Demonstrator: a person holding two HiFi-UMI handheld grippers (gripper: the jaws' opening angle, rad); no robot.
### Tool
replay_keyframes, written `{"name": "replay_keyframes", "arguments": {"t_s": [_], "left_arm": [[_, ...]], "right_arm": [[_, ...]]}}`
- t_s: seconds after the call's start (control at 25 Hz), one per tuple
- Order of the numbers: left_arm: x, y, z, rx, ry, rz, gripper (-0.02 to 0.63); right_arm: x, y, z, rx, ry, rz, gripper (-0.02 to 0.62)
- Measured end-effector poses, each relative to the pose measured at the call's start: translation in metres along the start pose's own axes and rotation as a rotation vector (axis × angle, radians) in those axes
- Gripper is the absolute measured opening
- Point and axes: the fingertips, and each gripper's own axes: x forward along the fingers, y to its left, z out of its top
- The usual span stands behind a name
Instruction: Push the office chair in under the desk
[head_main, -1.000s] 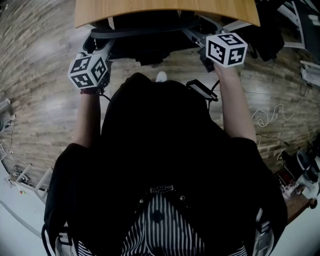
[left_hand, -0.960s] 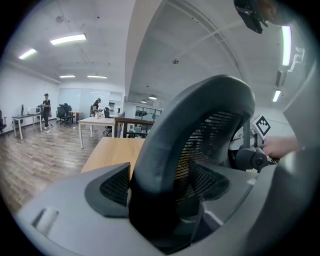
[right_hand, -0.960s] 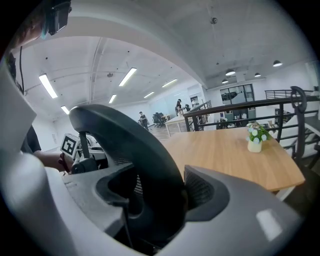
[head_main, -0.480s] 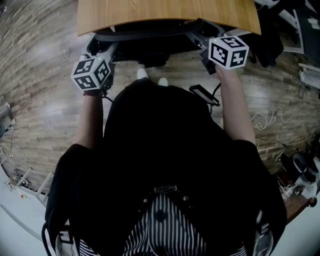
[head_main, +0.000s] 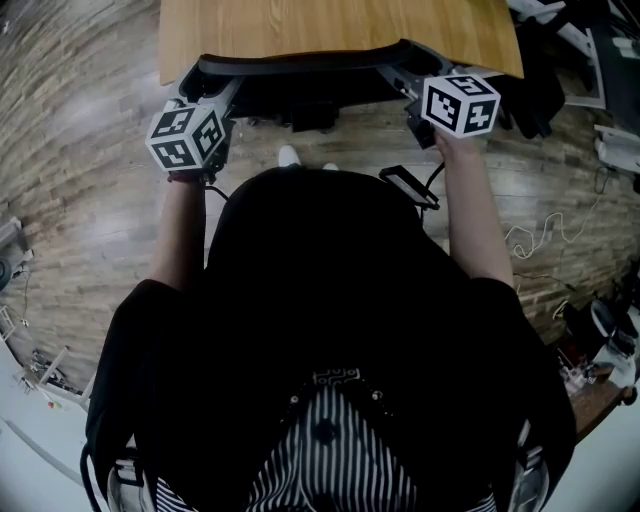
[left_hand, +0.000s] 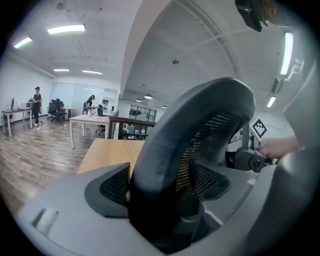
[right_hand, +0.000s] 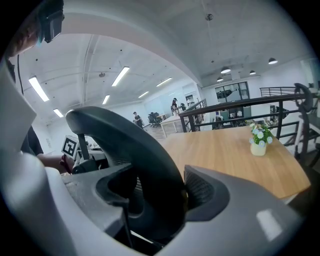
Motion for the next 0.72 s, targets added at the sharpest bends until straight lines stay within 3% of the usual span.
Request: {"name": "replay_keyframes", "arguments": {"t_s": [0.72], "left_arm": [[-0.001, 0.015, 0.016, -0.007, -0.023, 0.041, 0.391]], "right_arm": [[0.009, -0.008, 0.010, -0.002, 0.002, -0.037, 0.310]]}}
